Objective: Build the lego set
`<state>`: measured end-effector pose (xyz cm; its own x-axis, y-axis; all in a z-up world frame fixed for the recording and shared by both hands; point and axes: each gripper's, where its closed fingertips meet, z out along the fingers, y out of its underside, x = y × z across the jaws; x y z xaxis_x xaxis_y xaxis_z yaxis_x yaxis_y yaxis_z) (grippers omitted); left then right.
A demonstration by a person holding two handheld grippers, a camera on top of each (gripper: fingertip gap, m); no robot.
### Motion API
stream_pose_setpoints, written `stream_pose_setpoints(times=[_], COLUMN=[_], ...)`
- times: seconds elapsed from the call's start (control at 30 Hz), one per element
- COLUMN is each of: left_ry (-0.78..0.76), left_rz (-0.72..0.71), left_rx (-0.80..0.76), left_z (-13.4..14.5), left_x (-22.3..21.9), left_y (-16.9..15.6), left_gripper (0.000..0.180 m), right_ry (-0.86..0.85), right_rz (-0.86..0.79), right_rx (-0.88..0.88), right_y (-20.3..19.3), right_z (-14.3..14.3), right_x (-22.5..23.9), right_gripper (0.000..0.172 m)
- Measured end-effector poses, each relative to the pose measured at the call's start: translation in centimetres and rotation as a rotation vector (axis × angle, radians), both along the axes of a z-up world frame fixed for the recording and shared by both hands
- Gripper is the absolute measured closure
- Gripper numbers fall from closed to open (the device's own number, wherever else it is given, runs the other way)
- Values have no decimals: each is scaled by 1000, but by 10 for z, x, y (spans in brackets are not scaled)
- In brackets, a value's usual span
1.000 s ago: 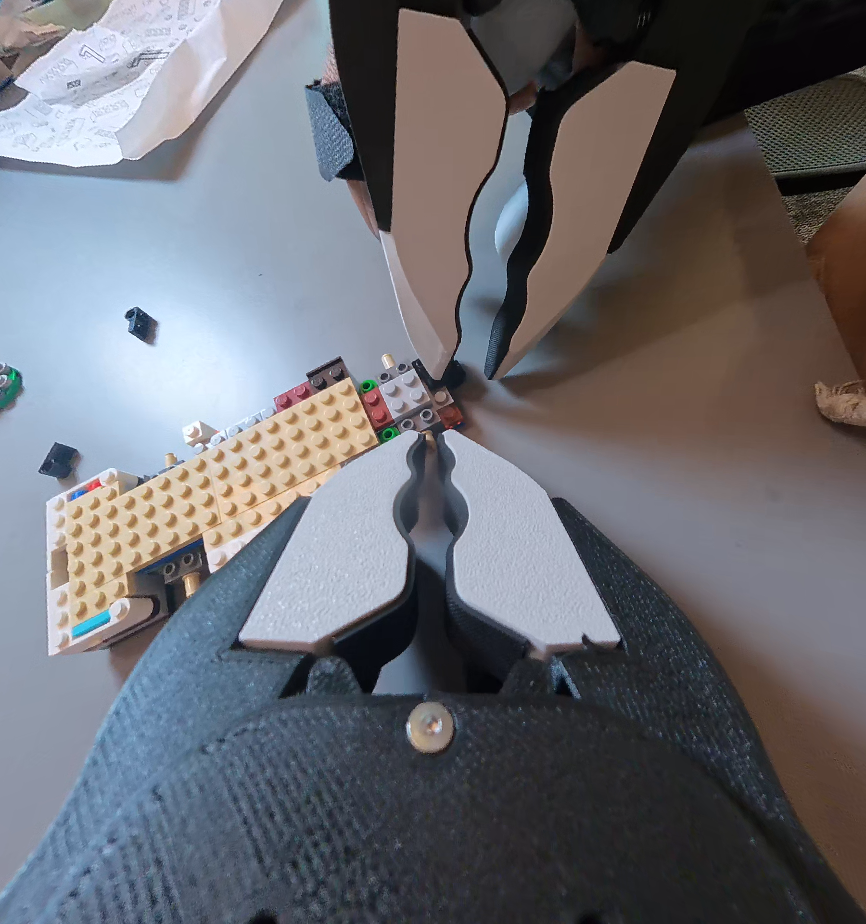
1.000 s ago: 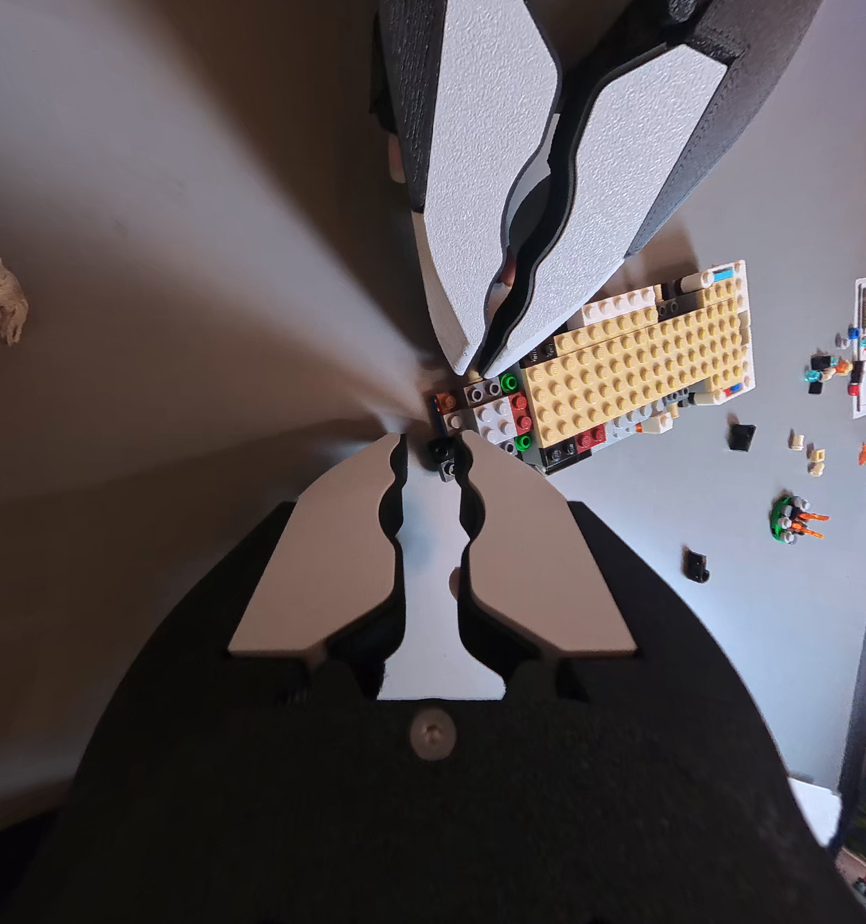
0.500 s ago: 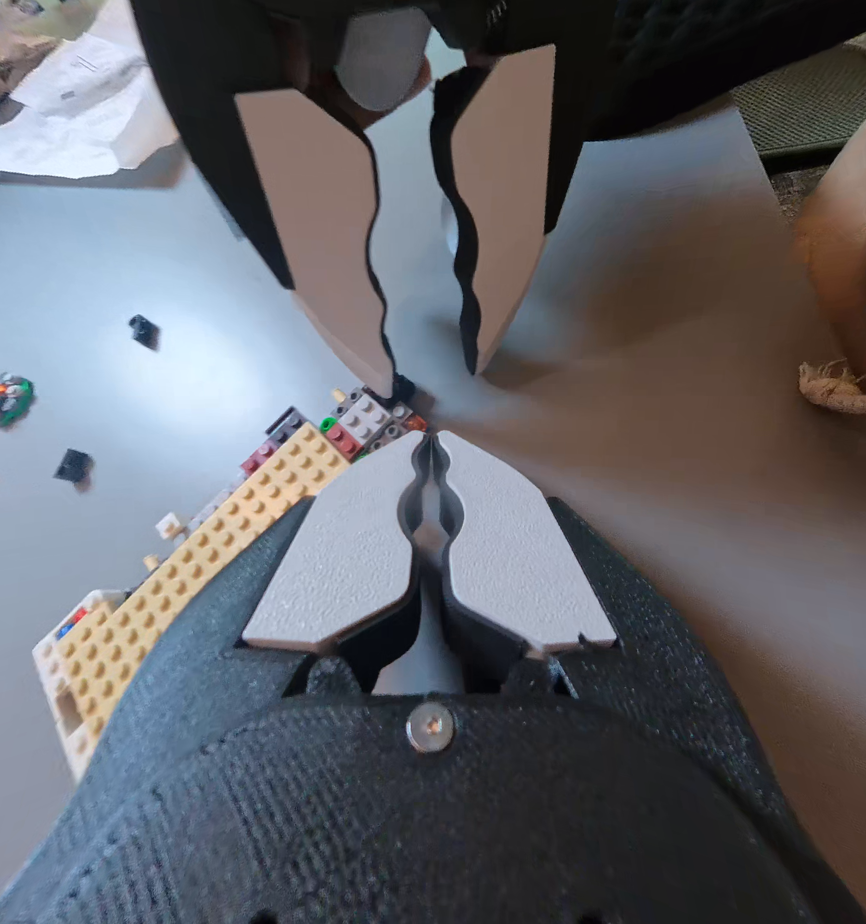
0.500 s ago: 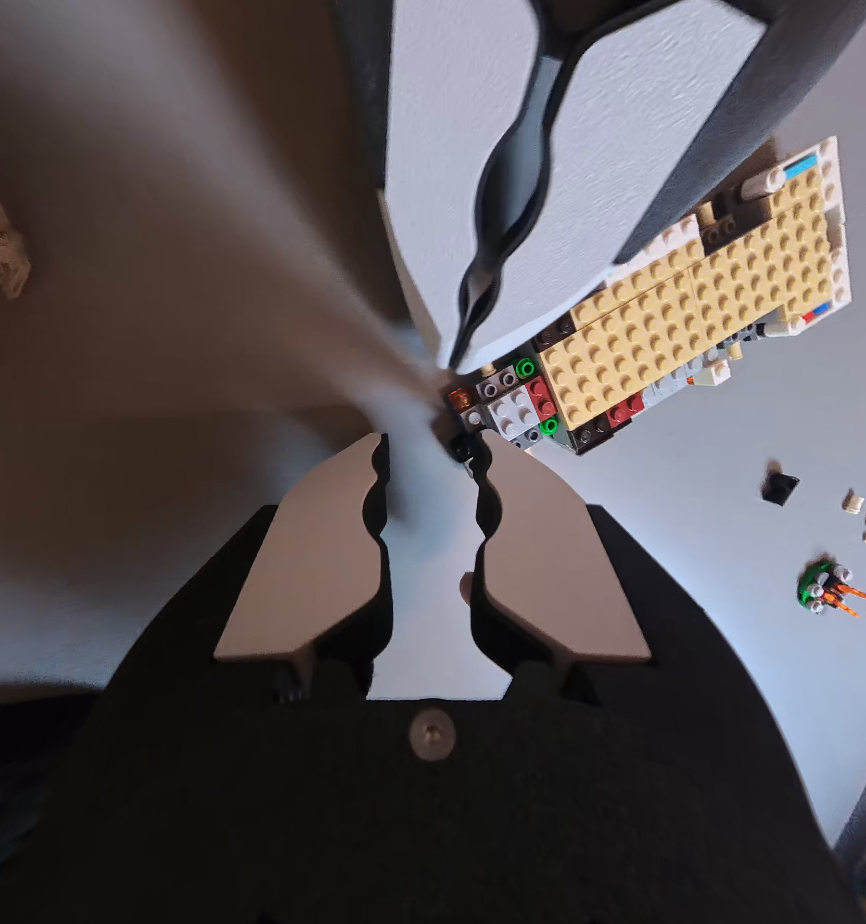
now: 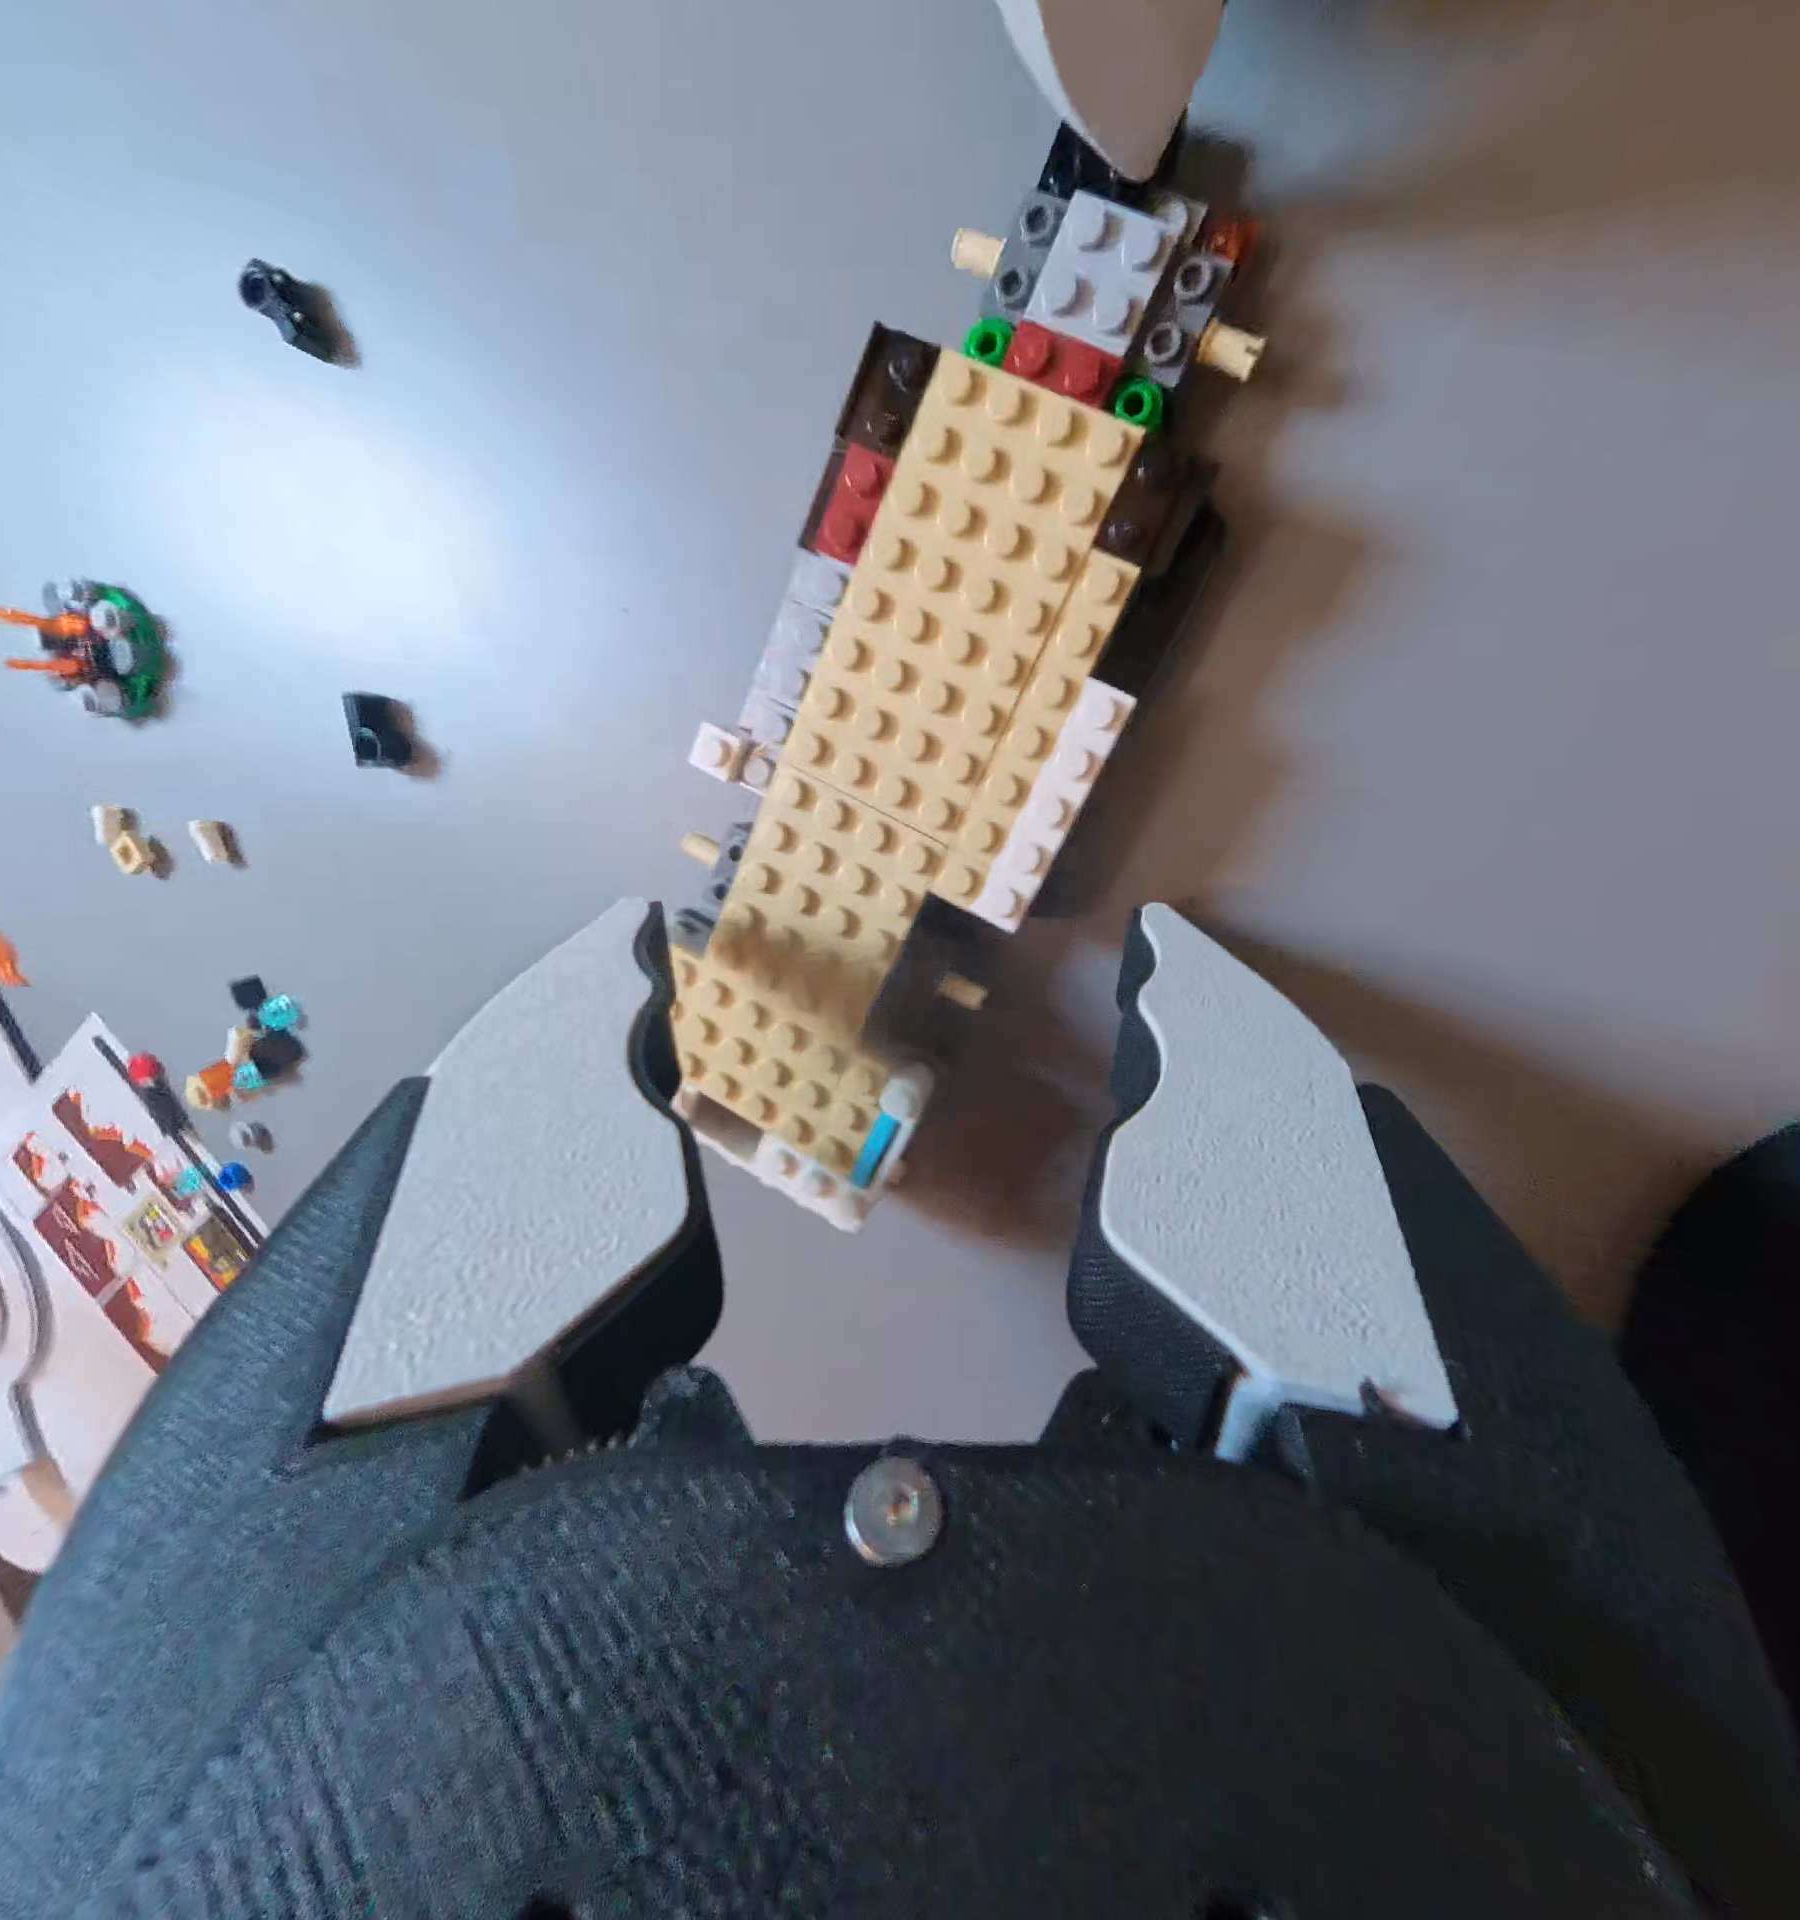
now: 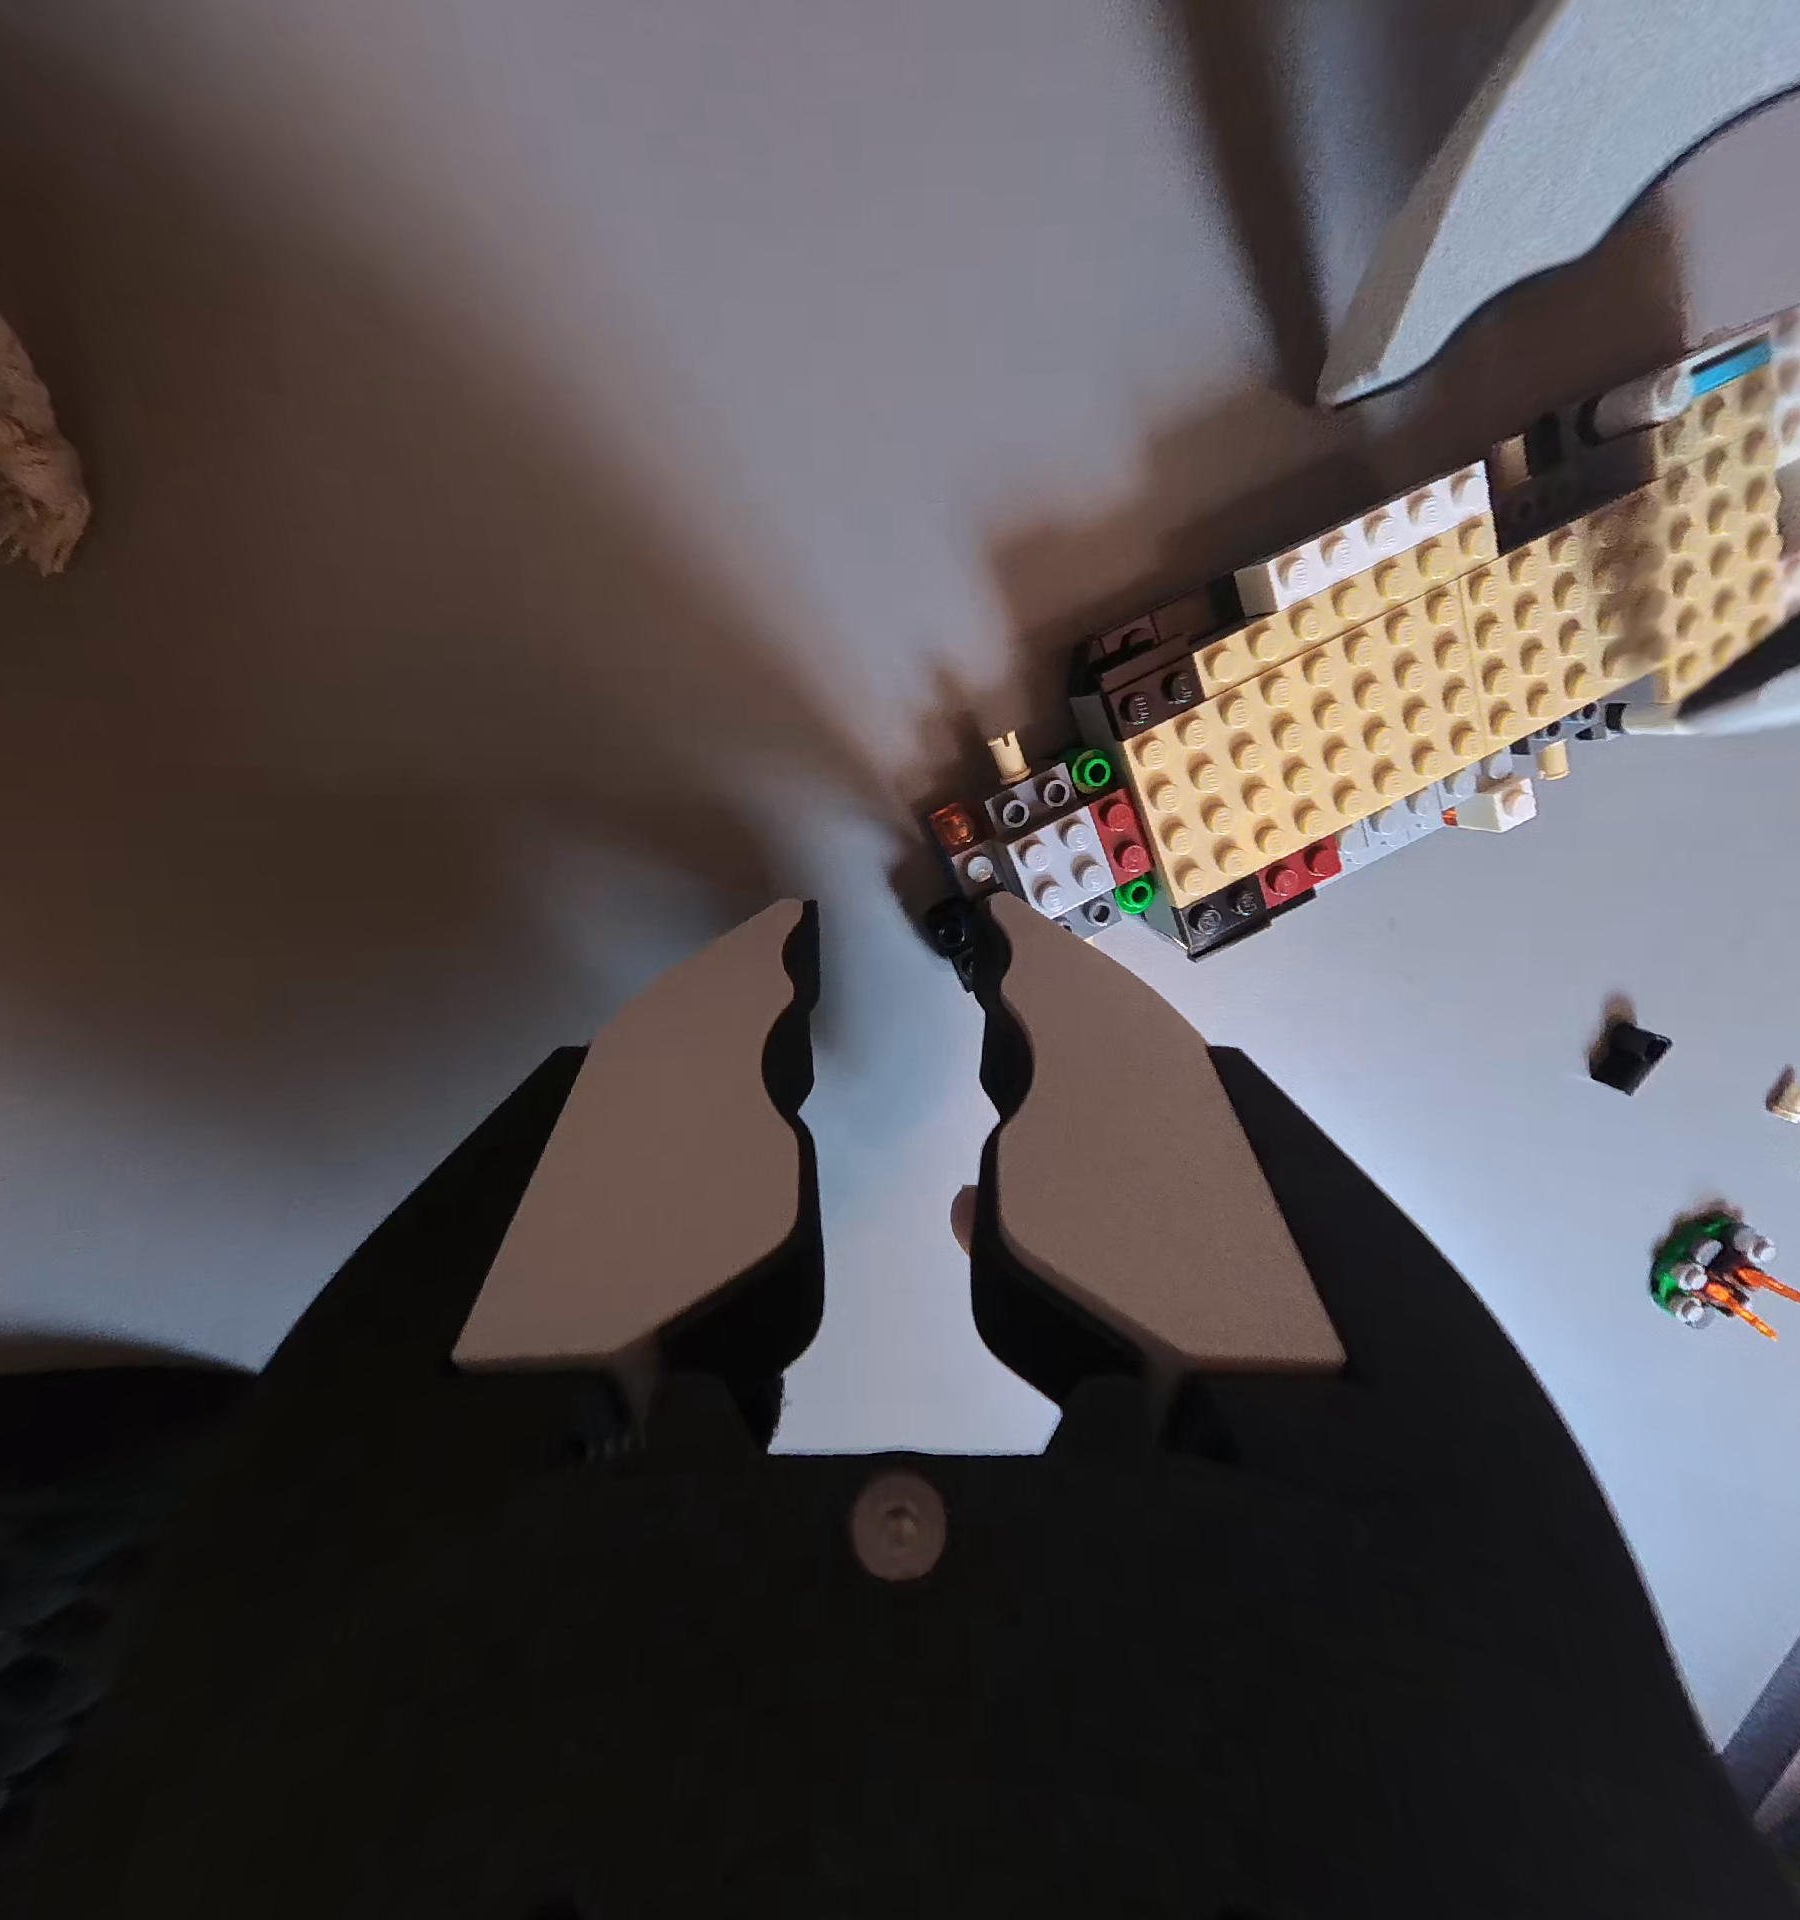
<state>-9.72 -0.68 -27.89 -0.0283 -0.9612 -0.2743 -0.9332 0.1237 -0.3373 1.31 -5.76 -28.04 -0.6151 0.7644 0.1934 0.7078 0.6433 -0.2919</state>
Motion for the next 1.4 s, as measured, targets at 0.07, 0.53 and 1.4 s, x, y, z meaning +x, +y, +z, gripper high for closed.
stream_pose_setpoints(times=[0.07, 0.53, 1.4], left_ry=[64, 139, 96], left_rz=[-74, -214, -235], left_rx=[-40, -151, -158], left_z=[-3, -7, -6], left_x=[1, 7, 8], left_y=[5, 2, 4], left_gripper=[97, 120, 120], right_ry=[-1, -5, -2], right_rz=[1, 26, 99], right_rx=[1, -30, 40], right_y=[1, 3, 5], right_z=[0, 1, 0], right_x=[-1, -3, -9], right_gripper=[144, 148, 153])
